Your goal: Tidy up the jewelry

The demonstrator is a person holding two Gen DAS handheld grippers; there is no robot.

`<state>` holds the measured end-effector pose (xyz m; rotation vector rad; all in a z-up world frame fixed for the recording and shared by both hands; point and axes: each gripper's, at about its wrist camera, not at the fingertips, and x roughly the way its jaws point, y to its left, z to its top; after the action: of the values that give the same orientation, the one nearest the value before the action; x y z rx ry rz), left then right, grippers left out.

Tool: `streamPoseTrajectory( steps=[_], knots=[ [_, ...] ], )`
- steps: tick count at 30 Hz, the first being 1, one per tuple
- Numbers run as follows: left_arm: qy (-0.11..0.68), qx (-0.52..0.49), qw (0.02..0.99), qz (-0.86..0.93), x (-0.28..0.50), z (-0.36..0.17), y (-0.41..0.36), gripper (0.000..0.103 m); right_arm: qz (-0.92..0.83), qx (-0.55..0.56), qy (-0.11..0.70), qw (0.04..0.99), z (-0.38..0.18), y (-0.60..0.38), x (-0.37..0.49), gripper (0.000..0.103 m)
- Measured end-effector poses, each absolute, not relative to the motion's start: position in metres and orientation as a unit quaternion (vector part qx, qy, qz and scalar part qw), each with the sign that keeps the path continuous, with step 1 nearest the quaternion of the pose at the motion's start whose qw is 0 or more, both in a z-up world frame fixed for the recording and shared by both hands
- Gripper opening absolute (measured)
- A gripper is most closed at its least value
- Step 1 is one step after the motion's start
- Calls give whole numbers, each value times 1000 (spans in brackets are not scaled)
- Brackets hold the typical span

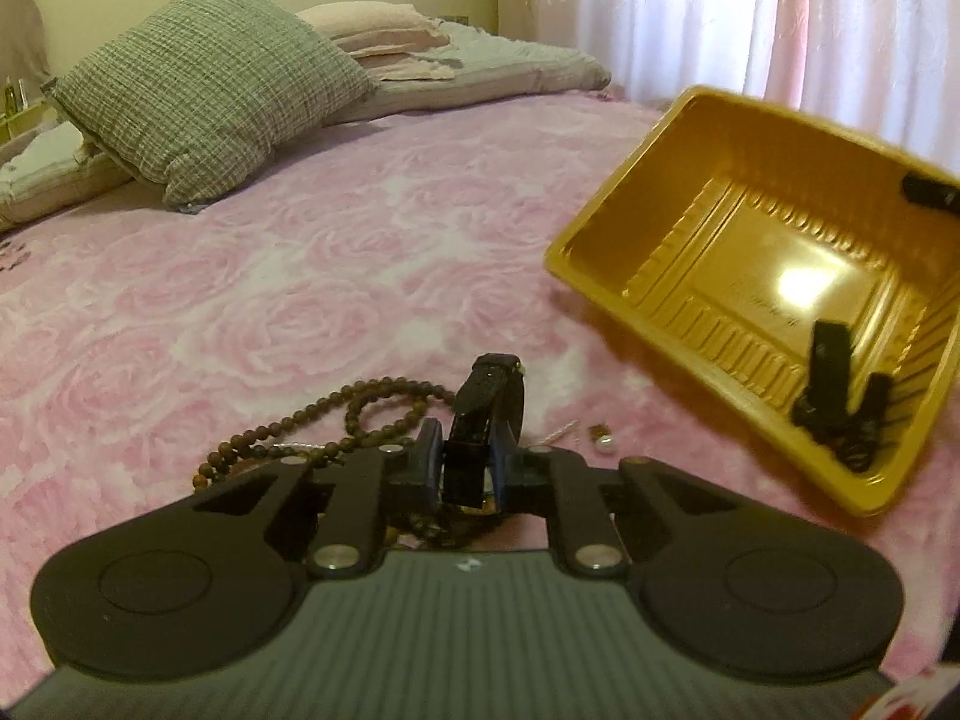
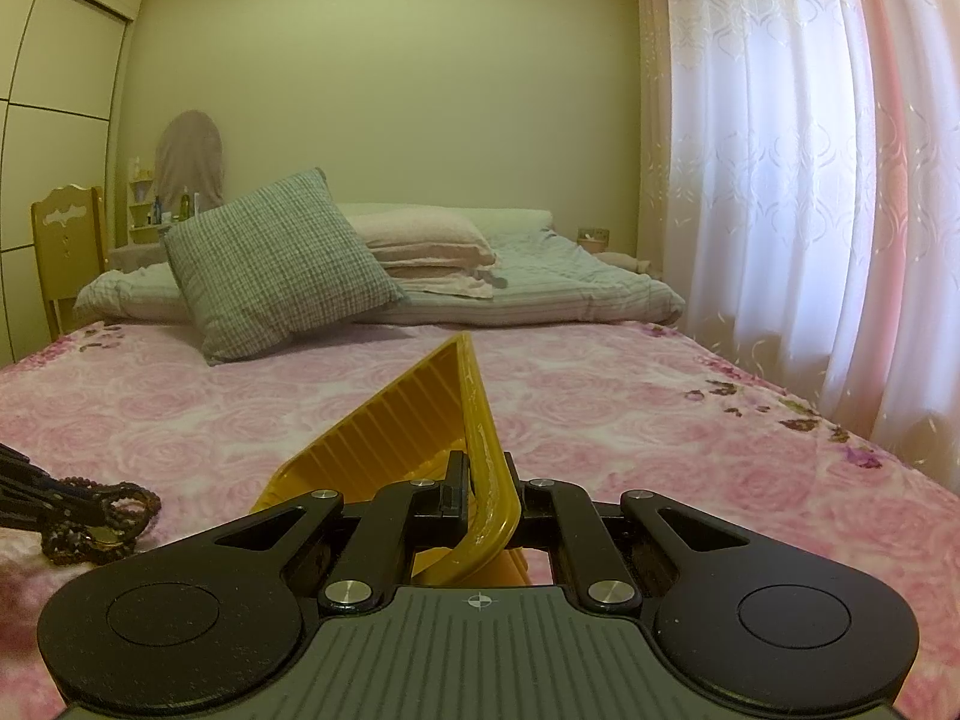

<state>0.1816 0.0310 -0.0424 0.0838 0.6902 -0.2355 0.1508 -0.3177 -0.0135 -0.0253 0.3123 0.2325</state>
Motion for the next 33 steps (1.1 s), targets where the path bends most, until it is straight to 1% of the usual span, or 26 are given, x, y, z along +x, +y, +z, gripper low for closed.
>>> streamPoseTrajectory(
  steps=[8, 15, 24, 30, 33],
  knots=[
    [320, 33, 937, -137, 174, -24, 18, 14, 116, -14, 155, 981, -14, -318, 151, 8],
    [305, 16, 936, -175, 184, -12, -17, 14, 115, -12, 155, 981, -14, -318, 151, 8],
    [304, 3, 926, -224, 200, -20, -74, 14, 114, -12, 155, 981, -13, -318, 151, 8],
    [307, 1, 921, -238, 205, -27, -92, 14, 114, -12, 155, 981, -13, -317, 150, 8],
    [304, 3, 921, -245, 206, -29, -97, 16, 113, -12, 156, 981, -13, -317, 150, 8]
  ],
)
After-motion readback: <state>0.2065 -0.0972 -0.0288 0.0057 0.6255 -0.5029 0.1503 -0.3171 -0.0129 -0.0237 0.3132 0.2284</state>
